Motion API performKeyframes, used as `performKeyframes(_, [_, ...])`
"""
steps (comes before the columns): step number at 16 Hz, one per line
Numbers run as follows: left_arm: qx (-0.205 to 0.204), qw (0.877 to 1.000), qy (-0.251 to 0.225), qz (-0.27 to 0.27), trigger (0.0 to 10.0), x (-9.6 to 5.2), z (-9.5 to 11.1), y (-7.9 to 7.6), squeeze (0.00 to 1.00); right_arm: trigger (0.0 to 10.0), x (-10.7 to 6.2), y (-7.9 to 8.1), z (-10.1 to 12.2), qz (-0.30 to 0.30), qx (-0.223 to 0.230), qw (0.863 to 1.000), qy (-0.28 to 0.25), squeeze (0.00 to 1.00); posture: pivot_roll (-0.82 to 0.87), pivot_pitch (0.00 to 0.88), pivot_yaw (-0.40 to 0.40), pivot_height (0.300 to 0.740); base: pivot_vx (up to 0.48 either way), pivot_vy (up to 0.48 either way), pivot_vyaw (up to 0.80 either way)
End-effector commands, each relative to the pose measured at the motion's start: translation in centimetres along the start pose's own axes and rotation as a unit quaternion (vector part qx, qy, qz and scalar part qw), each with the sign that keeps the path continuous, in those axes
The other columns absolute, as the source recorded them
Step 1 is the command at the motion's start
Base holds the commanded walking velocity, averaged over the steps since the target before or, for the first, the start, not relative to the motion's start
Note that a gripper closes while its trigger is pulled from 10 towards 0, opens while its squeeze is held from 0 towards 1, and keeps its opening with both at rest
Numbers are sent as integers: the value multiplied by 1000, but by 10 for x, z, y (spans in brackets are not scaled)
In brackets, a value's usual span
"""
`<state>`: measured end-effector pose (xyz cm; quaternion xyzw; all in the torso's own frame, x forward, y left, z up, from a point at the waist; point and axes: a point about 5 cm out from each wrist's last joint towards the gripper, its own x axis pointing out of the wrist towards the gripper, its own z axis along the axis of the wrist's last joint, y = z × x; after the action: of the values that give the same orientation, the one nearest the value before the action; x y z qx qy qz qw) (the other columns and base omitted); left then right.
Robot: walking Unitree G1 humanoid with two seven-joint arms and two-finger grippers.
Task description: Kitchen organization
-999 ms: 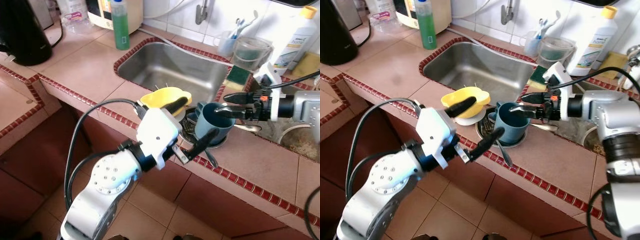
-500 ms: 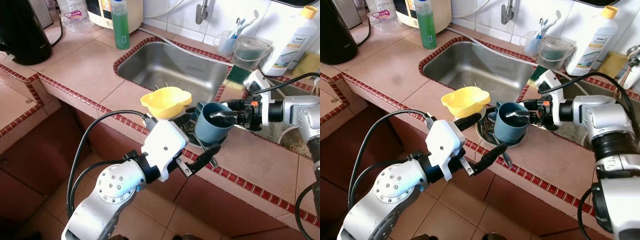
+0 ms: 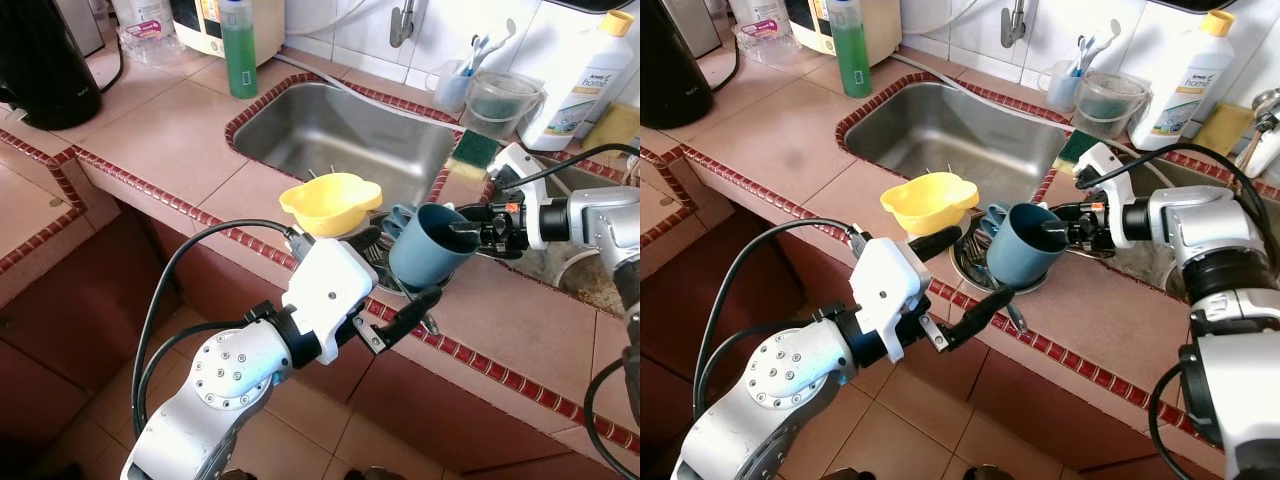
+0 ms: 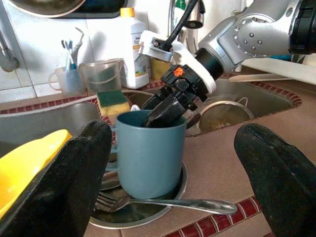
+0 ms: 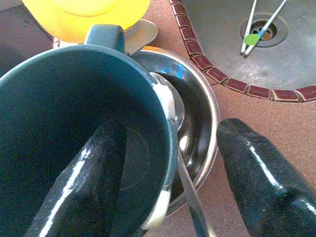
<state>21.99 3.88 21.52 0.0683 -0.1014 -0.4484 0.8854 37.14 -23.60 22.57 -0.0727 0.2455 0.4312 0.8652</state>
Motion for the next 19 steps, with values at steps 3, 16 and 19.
performKeyframes(3, [2, 1000, -10, 0, 10000, 0, 7, -2, 0, 0, -3, -4, 10, -21, -7, 1000, -10, 0, -145, 206, -74, 740, 0, 0, 0])
performKeyframes(16, [6, 1000, -14, 12, 10000, 2, 9, 1, 0, 0, 0, -6, 17, -36, -24, 999, -7, 0, -138, 203, -84, 740, 0, 0, 0])
performKeyframes(19, [3, 1000, -15, 12, 10000, 3, 9, 0, 0, 0, 0, -6, 21, -35, -24, 999, -10, 0, -139, 193, -85, 740, 0, 0, 0])
